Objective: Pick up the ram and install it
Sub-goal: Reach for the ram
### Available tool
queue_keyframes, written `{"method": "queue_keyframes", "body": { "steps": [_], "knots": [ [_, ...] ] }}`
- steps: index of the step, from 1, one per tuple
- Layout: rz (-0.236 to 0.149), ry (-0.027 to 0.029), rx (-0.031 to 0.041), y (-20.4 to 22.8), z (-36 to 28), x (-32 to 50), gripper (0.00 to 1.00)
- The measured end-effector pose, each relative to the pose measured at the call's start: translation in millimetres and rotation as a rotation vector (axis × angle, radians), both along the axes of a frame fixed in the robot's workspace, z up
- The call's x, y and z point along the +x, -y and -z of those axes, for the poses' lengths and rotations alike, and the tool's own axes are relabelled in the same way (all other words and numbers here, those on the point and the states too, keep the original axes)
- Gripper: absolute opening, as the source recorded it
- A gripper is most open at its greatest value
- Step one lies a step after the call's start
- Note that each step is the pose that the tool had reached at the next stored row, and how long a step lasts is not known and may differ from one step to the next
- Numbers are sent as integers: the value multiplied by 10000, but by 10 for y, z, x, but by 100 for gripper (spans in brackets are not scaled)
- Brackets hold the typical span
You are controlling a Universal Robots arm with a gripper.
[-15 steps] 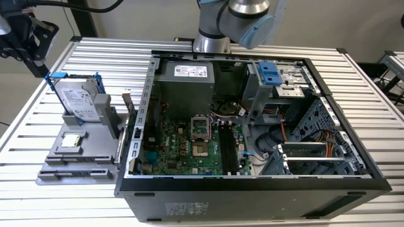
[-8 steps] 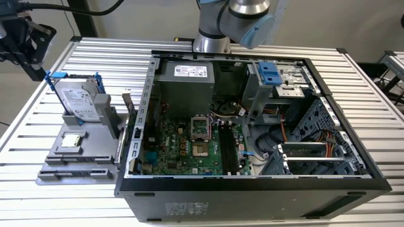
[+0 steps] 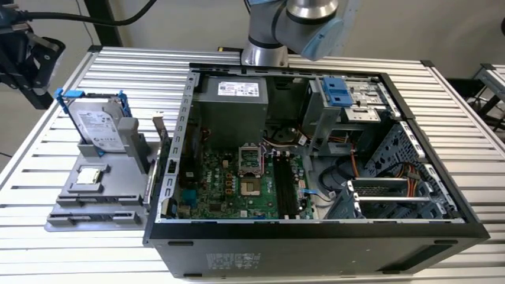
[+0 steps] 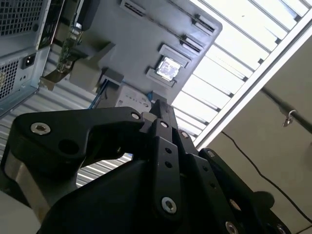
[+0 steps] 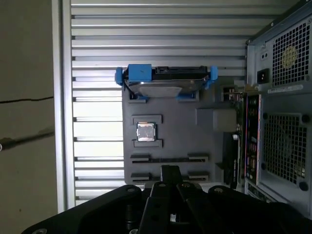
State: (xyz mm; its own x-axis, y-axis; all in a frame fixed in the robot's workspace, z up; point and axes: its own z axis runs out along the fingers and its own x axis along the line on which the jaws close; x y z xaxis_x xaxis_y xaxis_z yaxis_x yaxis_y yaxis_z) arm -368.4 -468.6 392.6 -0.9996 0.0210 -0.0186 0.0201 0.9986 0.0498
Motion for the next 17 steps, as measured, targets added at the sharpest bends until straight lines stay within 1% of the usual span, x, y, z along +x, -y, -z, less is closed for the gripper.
{"method": "queue_keyframes", "body": {
  "steps": [4,8,9,13,14,15,17],
  "knots": [
    [-2,-9,0,74,0,18,0],
    [-2,-11,1,165,1,25,0],
    [-2,-12,0,190,1,26,0],
    [-2,-12,0,316,1,27,0],
    [-3,-11,1,340,1,27,0],
    [-2,-12,1,360,1,27,0],
    [-2,-13,0,371,1,27,0]
  ]
}}
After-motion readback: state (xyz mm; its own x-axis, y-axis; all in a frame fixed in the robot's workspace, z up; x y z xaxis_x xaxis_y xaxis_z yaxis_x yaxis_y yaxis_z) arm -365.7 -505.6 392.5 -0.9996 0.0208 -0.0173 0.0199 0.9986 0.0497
